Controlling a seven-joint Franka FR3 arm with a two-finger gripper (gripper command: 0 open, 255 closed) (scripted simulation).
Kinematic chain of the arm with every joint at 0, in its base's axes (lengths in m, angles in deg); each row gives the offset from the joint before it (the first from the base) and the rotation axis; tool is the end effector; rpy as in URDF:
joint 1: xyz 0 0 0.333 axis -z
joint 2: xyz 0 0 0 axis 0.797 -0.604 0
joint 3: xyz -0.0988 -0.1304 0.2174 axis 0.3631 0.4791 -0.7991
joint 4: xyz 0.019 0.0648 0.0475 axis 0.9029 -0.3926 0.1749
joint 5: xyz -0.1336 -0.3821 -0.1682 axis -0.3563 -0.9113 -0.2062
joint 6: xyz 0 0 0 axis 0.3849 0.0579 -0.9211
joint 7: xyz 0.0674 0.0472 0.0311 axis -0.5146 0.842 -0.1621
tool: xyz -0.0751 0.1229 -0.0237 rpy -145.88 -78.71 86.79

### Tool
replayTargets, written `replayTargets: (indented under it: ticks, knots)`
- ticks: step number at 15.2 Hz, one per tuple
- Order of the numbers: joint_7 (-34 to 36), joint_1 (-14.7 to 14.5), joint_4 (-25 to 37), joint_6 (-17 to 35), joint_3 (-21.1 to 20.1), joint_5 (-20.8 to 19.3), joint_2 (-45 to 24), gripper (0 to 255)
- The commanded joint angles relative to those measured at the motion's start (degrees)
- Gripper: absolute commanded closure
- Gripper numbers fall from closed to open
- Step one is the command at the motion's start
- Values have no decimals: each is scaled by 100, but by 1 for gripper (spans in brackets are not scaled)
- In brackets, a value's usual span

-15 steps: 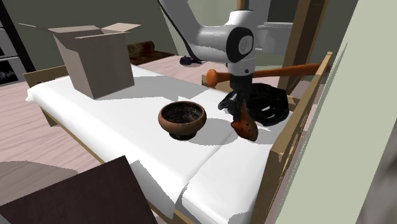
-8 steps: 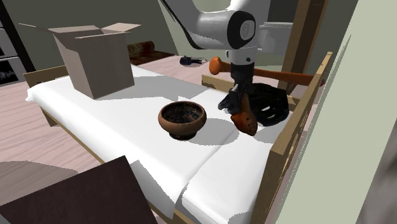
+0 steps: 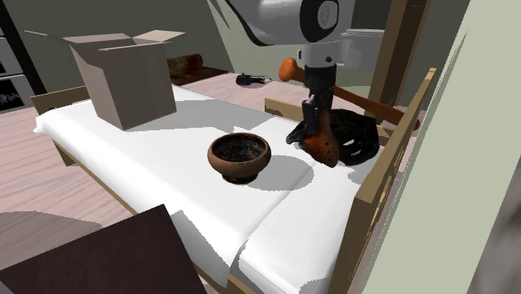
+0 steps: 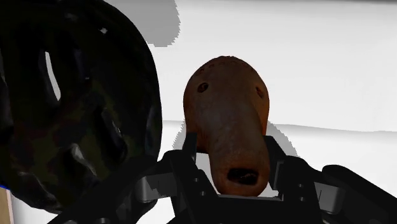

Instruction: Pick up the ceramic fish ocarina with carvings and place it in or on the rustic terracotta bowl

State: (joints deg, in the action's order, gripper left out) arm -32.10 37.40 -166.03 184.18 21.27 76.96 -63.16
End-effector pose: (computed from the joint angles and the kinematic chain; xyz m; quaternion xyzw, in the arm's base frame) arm 0.6716 0.1288 0.2129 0.5842 0.8104 -0.0167 0.0414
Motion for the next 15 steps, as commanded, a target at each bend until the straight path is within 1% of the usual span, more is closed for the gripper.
replayTargets:
  ticks: [1, 8, 15]
  knots:
    - [-9, -10, 29, -137, -5, -4, 85, 255]
    - [-37, -17, 223, -562, 0, -2, 317, 255]
    - [790, -552, -1028, -187, -200, -173, 1132, 255]
